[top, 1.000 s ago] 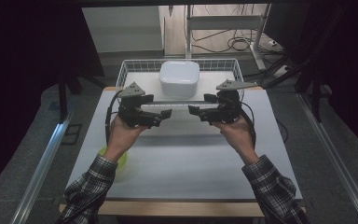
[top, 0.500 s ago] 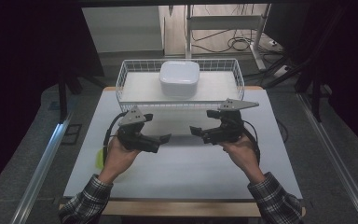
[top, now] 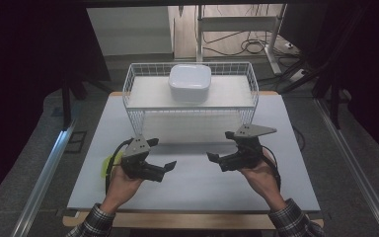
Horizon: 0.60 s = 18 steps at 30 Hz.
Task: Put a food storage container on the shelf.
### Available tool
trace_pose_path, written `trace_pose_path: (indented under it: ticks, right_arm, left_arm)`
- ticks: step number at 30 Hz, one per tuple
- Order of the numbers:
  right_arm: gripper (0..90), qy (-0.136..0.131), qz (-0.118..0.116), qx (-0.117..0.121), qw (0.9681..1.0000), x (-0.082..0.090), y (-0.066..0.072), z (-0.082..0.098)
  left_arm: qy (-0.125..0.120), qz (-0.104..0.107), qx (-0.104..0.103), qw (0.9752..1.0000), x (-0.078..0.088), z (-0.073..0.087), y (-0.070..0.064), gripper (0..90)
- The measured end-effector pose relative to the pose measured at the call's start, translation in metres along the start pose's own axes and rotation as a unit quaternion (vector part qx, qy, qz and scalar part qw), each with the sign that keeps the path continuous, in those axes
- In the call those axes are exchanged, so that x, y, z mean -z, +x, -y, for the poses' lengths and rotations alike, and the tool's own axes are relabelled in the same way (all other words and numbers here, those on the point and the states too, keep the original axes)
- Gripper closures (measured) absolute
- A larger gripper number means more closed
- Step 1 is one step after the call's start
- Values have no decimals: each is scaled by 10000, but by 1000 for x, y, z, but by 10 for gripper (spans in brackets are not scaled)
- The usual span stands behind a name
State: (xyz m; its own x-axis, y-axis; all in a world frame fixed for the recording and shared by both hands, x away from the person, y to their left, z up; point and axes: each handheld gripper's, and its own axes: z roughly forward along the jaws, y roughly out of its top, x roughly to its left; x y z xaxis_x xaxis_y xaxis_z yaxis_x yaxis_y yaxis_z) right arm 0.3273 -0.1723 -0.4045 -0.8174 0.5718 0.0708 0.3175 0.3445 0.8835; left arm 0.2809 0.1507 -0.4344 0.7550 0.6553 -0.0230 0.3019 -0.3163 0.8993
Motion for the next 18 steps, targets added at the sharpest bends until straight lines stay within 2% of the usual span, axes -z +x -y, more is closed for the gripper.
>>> trace_pose_path:
  ticks: [3, 6, 11, 18]
  right_arm:
    - [26, 48, -16, -53, 10000, 1, 0, 10]
    - [30, -24, -73, -121, 9999, 5, 1, 20]
    - [37, -87, -17, -178, 9998, 12, 3, 33]
    - [16, 54, 4, -202, 9998, 12, 5, 53]
  left_arm:
    - [-11, -2, 53, 10000, 1, 10, -3, 59]
    - [20, -119, 27, 9999, 2, 20, -8, 59]
    - [37, -152, 64, 9999, 3, 33, -13, 57]
    - [52, -188, 140, 9997, 3, 51, -22, 56]
